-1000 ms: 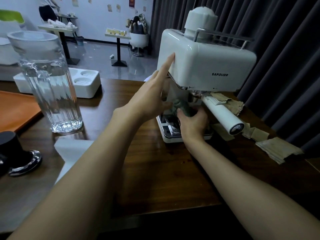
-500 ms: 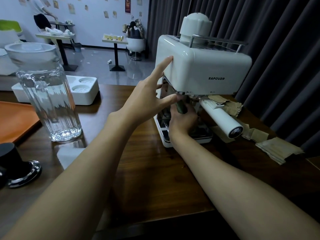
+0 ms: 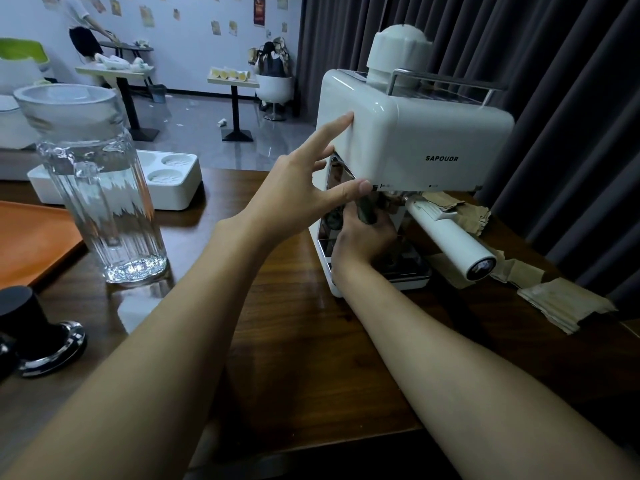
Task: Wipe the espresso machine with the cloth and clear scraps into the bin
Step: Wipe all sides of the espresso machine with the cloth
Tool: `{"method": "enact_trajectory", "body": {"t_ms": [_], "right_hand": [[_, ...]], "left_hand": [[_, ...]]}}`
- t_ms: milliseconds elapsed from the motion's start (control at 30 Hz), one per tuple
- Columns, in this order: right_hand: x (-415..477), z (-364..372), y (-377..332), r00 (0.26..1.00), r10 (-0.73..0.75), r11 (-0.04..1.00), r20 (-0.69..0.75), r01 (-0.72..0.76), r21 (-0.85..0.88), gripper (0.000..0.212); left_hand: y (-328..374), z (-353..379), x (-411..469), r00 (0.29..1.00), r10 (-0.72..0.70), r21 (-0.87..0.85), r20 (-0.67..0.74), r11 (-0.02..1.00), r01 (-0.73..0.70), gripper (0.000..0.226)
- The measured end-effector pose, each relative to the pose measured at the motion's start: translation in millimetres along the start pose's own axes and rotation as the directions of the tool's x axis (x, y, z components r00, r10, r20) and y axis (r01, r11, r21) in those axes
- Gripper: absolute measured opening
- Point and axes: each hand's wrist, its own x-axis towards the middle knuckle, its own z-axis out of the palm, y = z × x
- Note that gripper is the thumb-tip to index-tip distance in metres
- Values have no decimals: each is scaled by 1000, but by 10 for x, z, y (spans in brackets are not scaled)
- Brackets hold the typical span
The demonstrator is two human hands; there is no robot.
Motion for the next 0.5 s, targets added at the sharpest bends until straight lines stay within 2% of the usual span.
{"method": "enact_trajectory", "body": {"t_ms": [100,300,400,433,500], "right_hand": [[53,4,12,997,-26,1000,-66,26,-11,30],[64,-23,40,998,-66,998,4,66,18,30],[99,-139,59,980,-102,970,171,137,-202,24],[129,-205,81,961,-121,924,250,201,-327,20],[214,-358,94,906,-171,750,388,374,-545,23]], "left_hand": [[-1,-5,-4,1000,6,6,-5,1000,-6,84],[-6,-2,4,1000,-1,-3,-4,1000,1,85],[-2,2,4,1000,15,10,0,1000,-15,84],[3,4,-2,1000,20,10,1,1000,-20,85],[20,-5,-3,999,41,4,-9,999,-41,91]]}}
